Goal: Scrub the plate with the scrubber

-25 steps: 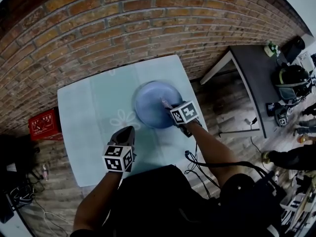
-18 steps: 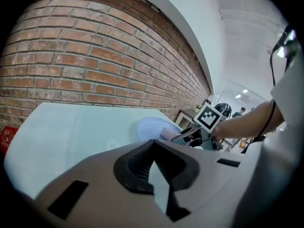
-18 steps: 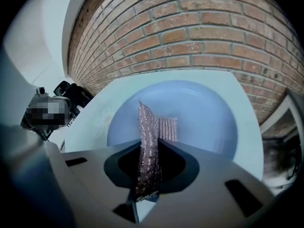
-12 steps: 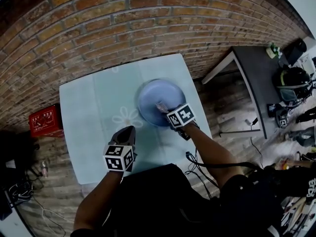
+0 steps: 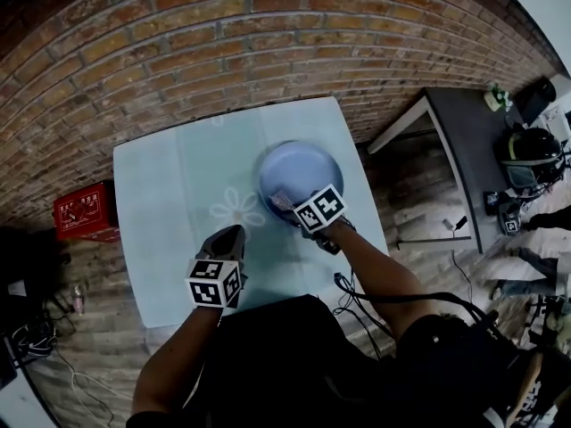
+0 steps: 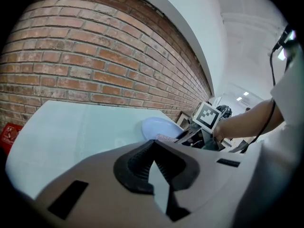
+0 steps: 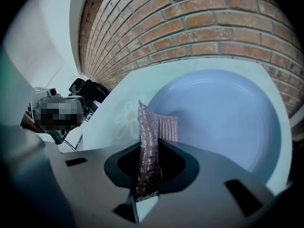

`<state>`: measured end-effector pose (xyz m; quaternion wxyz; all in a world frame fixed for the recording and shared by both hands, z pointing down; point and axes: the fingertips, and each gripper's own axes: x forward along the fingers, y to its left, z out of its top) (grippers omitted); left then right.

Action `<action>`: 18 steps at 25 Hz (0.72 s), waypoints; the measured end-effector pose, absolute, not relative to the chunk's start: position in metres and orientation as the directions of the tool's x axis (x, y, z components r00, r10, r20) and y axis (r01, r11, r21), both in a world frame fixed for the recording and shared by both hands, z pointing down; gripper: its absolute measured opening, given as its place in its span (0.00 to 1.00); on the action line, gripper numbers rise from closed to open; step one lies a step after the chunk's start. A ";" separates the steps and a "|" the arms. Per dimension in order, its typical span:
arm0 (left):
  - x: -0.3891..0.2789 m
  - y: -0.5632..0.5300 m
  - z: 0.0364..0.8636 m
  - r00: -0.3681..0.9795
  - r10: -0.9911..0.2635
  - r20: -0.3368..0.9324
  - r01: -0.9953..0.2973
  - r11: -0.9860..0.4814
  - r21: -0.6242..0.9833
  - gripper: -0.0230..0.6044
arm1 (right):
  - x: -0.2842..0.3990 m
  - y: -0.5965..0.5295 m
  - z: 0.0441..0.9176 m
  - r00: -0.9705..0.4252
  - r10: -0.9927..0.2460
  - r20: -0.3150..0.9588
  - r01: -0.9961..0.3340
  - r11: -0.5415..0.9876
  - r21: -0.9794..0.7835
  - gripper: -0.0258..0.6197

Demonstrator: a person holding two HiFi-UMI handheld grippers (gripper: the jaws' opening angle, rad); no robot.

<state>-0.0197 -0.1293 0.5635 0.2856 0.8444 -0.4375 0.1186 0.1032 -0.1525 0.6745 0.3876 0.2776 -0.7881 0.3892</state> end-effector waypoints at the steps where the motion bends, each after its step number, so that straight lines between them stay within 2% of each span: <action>1: -0.022 -0.128 0.564 0.588 -0.672 0.450 -0.807 -0.453 0.378 0.05 | 0.098 -0.152 0.674 -0.555 -0.131 0.821 -0.734 0.543 -0.409 0.15; 6: -0.038 -0.128 0.565 0.574 -0.683 0.451 -0.816 -0.433 0.383 0.05 | 0.083 -0.156 0.670 -0.602 -0.141 0.786 -0.726 0.506 -0.465 0.15; 10: -0.046 -0.129 0.562 0.571 -0.692 0.441 -0.817 -0.429 0.385 0.05 | 0.083 -0.167 0.660 -0.604 -0.196 0.773 -0.741 0.494 -0.454 0.15; 18: -0.042 -0.127 0.543 0.614 -0.681 0.400 -0.789 -0.531 0.308 0.05 | 0.088 -0.177 0.629 -0.586 -0.303 0.752 -0.778 0.472 -0.416 0.15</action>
